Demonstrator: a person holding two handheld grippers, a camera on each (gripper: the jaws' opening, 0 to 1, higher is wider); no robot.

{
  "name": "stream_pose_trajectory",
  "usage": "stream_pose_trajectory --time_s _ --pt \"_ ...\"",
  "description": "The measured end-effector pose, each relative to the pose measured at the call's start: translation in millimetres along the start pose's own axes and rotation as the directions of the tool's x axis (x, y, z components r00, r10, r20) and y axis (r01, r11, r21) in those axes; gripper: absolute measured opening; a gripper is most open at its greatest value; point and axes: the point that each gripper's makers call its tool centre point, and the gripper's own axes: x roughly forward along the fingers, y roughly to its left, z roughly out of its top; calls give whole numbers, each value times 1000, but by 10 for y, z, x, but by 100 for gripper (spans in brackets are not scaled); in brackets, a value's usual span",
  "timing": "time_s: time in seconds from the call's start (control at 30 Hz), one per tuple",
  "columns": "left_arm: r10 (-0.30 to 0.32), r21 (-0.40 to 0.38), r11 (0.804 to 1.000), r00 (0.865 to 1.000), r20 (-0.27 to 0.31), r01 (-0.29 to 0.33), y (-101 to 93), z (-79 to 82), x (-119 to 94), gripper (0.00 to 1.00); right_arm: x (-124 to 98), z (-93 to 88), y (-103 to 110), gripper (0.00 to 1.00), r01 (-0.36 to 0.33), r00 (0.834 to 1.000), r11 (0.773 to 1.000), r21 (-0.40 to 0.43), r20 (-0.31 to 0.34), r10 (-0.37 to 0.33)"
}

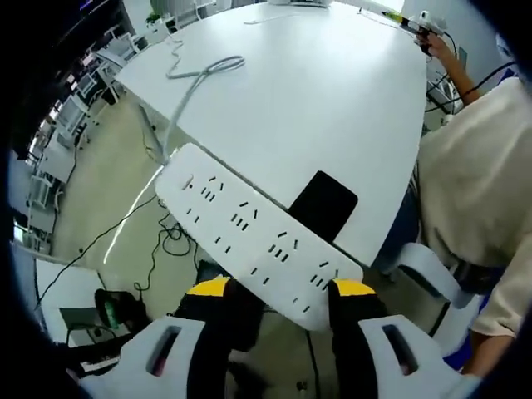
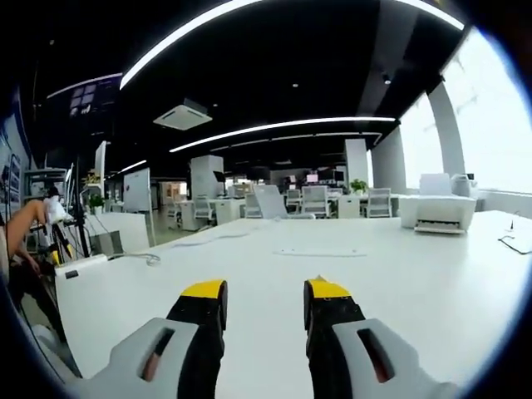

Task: Pick up the power strip scattered on the table, fix it on the side mounting bracket of the table, and press the switch

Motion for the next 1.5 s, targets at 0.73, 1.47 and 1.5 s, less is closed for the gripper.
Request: stream_pose_trajectory --time_s 0.73,1.47,1.5 --pt "224 74 950 826 518 -304 0 955 -453 46 120 54 101 34 -29 1000 999 -18 0 29" --pt "292 -107 918 470 833 -381 -105 1839 -518 55 103 76 49 35 -35 999 999 -42 24 36" --pt "296 -121 919 453 841 -376 -105 1871 -535 56 93 93 50 35 -32 999 999 -44 33 33"
